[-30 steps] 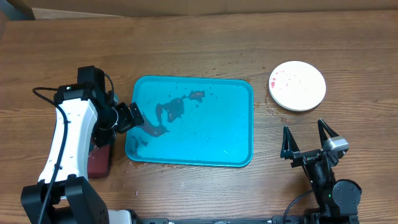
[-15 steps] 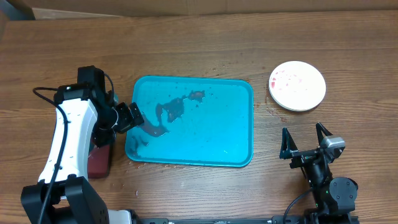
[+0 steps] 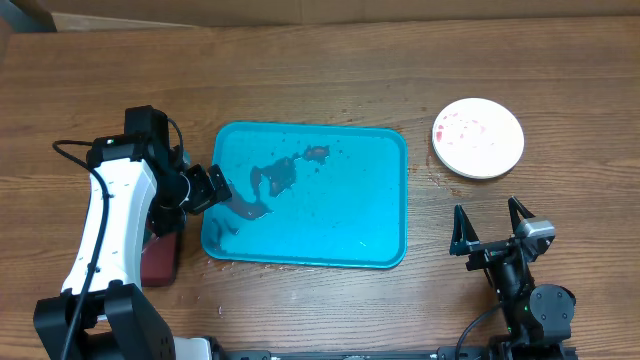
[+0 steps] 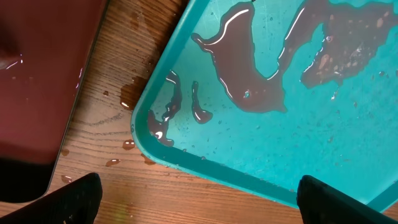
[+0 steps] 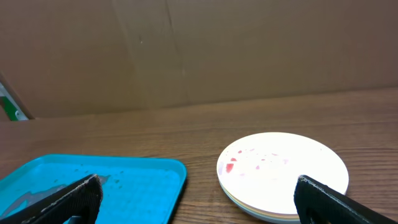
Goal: Clean dirty plates on tray and stack at the side
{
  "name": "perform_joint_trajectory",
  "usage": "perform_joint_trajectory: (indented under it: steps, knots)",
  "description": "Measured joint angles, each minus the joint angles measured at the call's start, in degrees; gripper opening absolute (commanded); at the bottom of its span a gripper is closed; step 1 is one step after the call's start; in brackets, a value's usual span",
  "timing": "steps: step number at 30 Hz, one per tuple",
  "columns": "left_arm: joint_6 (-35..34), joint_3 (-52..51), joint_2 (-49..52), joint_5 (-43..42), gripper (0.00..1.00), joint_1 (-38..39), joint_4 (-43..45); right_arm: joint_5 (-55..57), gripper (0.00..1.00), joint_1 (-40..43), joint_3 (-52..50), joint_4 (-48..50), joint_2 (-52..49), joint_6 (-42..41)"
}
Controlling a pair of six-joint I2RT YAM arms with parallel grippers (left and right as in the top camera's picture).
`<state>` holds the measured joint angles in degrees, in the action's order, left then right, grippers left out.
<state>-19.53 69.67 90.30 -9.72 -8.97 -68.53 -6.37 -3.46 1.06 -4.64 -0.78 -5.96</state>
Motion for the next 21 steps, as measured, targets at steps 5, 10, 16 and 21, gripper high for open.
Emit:
perform_joint_trajectory:
  steps: [5, 10, 16, 21]
  knots:
    - [-0.02, 0.00, 0.00, 0.00, 1.00, 0.00, 0.00, 0.00, 1.00, 0.00, 0.00, 0.04, 0.00, 0.02]
    - [0.02, 0.00, 0.00, 0.17, 1.00, 0.00, -0.07, 0.00, 1.00, 0.00, 0.00, 0.02, 0.00, 0.00]
    - [1.46, -0.15, -0.02, 1.86, 1.00, 0.00, 1.99, 0.00, 1.00, 0.00, 0.00, 0.00, 0.00, 0.02]
    - [4.85, -5.95, -3.52, 1.51, 1.00, 2.12, 15.78, -0.02, 1.00, 0.00, 0.00, 0.02, 0.00, 0.00]
